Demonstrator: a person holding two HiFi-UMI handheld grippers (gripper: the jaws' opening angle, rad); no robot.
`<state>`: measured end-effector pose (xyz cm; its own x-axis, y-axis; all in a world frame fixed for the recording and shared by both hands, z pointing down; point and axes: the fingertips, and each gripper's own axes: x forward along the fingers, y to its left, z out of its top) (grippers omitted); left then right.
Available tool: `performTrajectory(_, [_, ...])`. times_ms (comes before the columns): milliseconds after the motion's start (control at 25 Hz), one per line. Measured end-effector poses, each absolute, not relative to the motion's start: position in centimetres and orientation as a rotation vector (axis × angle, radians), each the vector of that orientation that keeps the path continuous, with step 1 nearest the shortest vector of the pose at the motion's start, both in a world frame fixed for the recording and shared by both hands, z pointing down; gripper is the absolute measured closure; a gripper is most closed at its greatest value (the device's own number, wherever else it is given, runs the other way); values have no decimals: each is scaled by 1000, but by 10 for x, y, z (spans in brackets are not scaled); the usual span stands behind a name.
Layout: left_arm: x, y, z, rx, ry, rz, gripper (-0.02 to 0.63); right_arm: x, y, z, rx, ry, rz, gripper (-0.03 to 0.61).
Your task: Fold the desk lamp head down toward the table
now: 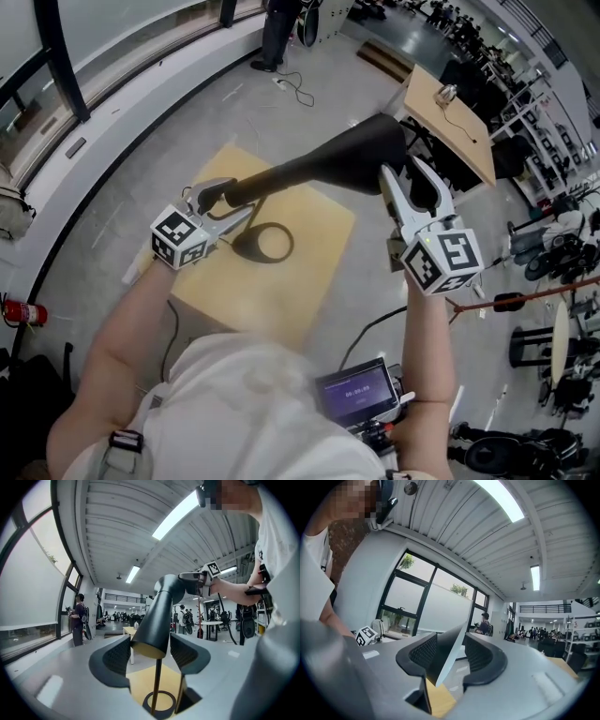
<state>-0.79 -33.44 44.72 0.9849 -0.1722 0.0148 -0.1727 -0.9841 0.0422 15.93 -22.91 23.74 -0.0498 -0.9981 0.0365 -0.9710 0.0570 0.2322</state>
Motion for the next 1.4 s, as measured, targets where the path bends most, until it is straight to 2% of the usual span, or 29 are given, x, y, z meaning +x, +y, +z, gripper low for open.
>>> performTrajectory(360, [-9,-336,437,3143,-144,13,362,144,-251,228,2043,-2107,-227,324])
performTrajectory(600, [-3,-336,433,3165,-102,38,370,154,-259,231,2077,-2051,-225,350])
performTrajectory(1400, [6,-327,422,3183,-28,88,377,182,-247,241,2256,-1993,-101,347])
